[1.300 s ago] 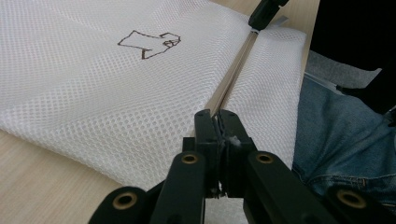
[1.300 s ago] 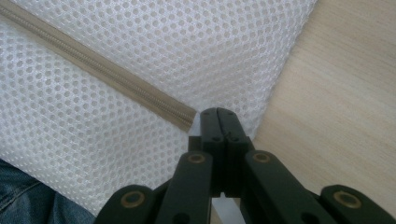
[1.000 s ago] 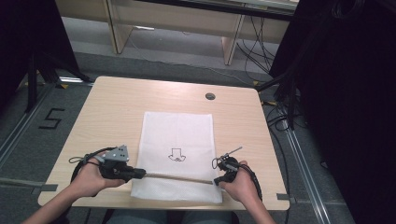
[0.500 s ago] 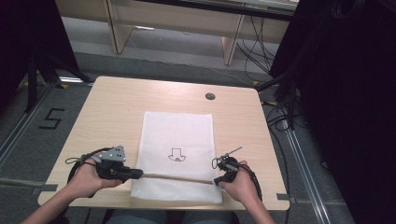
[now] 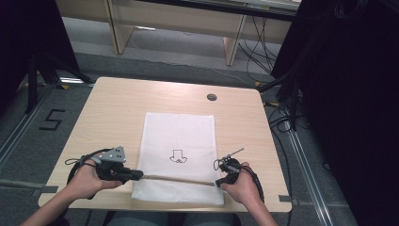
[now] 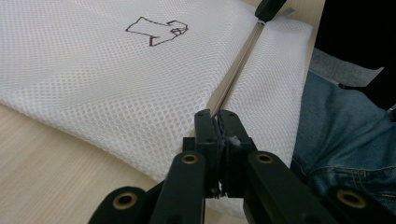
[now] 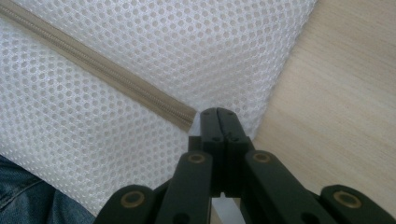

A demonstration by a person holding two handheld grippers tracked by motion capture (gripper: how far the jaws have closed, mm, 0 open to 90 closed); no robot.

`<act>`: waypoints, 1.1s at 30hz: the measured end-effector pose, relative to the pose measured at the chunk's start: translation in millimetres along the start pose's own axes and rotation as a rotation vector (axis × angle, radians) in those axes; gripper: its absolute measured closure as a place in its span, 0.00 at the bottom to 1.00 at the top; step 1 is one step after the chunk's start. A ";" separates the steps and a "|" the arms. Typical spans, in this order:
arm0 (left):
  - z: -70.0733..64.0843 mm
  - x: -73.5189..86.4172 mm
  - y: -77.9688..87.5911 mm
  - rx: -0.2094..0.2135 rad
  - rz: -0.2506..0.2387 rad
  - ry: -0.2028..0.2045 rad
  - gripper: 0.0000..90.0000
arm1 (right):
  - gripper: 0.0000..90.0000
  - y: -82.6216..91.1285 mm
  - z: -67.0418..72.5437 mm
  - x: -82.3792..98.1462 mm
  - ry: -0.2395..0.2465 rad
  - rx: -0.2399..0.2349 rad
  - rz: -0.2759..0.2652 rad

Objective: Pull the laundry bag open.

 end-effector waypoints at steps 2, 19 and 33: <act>0.9 0.3 0.7 0.000 0.002 0.002 0.97 | 1.00 0.1 0.0 0.0 -0.001 -0.001 0.000; 2.7 1.0 3.3 -0.002 0.009 -0.004 0.97 | 1.00 -1.1 -1.8 0.3 0.013 0.000 -0.006; 3.8 2.4 5.1 0.007 0.011 -0.004 0.97 | 1.00 -0.2 -1.1 0.6 0.007 -0.006 -0.001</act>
Point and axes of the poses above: each handheld gripper's, and its own axes: y roughly backward along the jaws, x roughly out of its underside, z roughly to its left, the point moved 6 cm from there along -y, roughly forward along the jaws, and after that the axes turned 5 degrees about x, right-handed, at the moved point
